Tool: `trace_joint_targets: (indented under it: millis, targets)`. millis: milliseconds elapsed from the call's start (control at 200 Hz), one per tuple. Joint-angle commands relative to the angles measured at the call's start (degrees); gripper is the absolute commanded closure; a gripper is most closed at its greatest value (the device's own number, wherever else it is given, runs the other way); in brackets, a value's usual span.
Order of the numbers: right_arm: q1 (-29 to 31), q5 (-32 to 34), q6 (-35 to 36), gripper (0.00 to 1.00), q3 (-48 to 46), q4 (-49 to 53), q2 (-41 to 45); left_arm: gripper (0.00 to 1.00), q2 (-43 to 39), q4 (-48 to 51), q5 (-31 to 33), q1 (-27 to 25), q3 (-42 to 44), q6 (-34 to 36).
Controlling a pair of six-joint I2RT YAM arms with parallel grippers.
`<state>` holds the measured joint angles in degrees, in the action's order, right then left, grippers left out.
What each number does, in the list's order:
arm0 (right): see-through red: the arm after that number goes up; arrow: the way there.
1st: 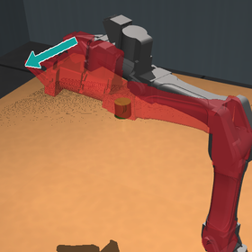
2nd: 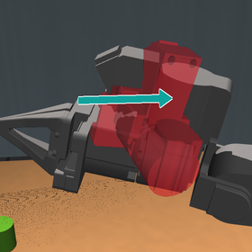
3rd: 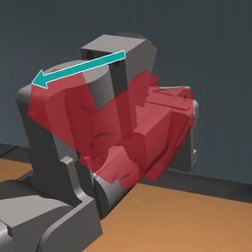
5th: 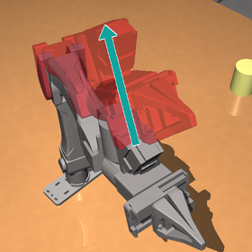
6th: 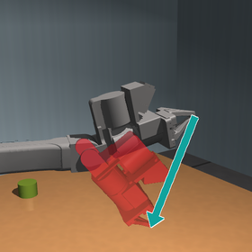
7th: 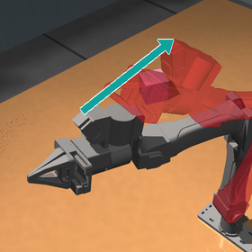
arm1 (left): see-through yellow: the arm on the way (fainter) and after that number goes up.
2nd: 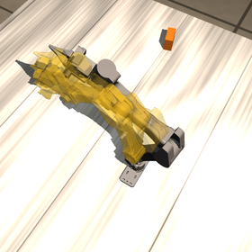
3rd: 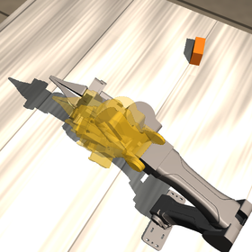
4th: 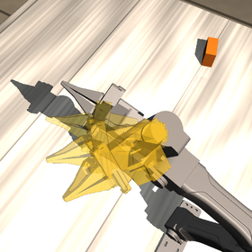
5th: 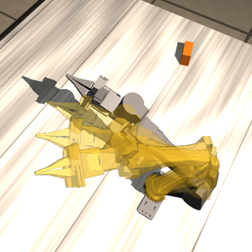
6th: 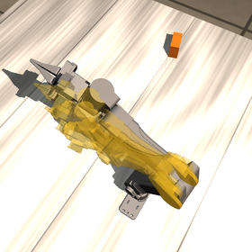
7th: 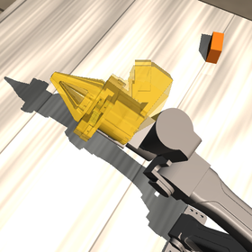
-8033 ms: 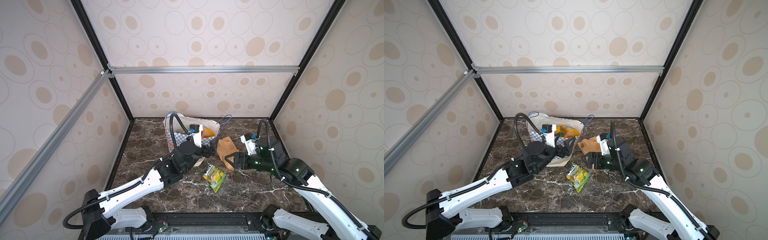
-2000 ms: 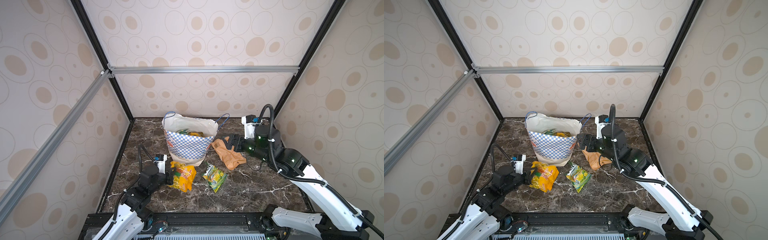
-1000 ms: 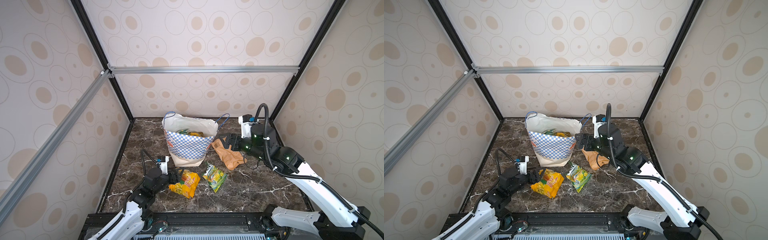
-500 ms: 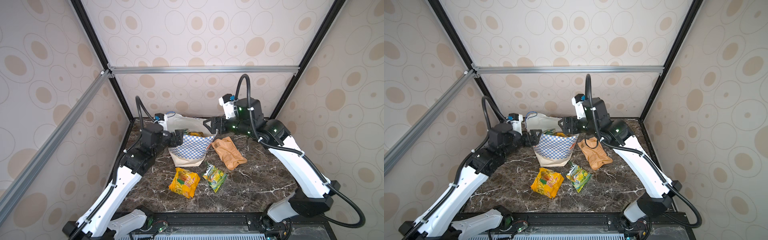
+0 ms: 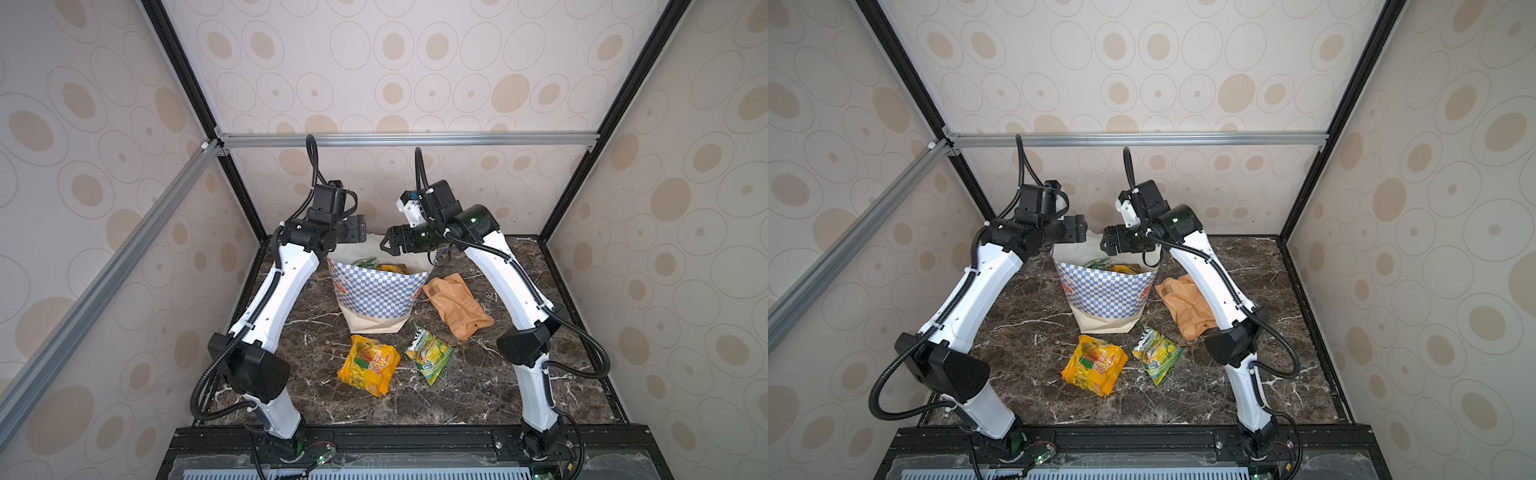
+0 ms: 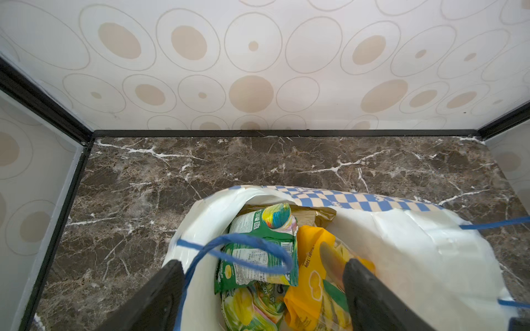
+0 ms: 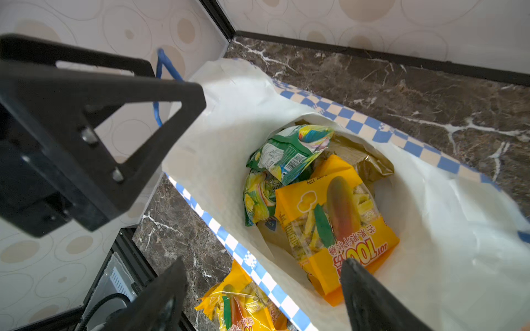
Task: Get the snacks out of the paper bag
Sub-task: 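Move the left gripper to the bag rim while the right gripper moves over the opening, then reach into the bag with the right gripper and grasp the second yellow bag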
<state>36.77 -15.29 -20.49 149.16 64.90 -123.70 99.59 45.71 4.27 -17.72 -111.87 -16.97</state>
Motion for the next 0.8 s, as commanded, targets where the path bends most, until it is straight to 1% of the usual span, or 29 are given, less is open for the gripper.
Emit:
trace_joint_targets:
  millis: [0,165,215,270,395,490,555,590,680,730,795]
  targets:
    - [0.09,-2.17,-0.52,0.14,0.25,1.00,-1.29,0.13,1.33,4.69,1.34,0.96,-4.45,3.75]
    - [0.14,-3.28,-0.76,0.15,-0.74,1.56,-3.60,0.14,3.15,5.79,10.90,1.50,-5.56,6.30]
    - [0.14,-3.39,-0.76,0.15,-1.68,1.22,-3.90,0.15,3.10,5.63,11.54,1.96,-4.96,6.77]
    - [0.14,-3.34,-0.85,0.15,-2.54,0.85,-4.37,0.18,3.11,5.57,10.71,2.56,-4.26,6.96]
    - [0.14,-3.11,-1.29,0.15,-2.56,0.51,-6.30,0.32,2.17,4.54,6.66,3.98,-1.65,6.16]
    - [0.27,-1.59,-2.09,0.16,-2.65,0.51,-7.96,0.46,-0.10,1.27,-0.69,4.68,2.10,5.53]
    - [0.40,-0.87,-2.21,0.17,-2.80,0.51,-9.20,0.57,-2.45,-2.45,-5.28,4.79,6.01,4.53]
    - [0.50,-0.67,-2.27,0.17,-2.82,0.32,-9.77,0.64,-3.64,-4.38,-7.49,4.80,7.86,4.10]
    - [1.08,0.04,-1.72,0.17,-3.00,-0.28,-10.83,0.80,-5.51,-7.66,-10.88,5.06,10.75,2.60]
    - [1.42,0.10,-1.34,0.17,-3.41,-0.80,-11.19,0.86,-5.72,-8.29,-12.29,5.23,10.89,1.84]
    - [2.00,-0.39,-0.64,0.17,-4.41,-1.80,-11.36,0.90,-5.72,-8.73,-14.32,5.54,10.41,1.05]
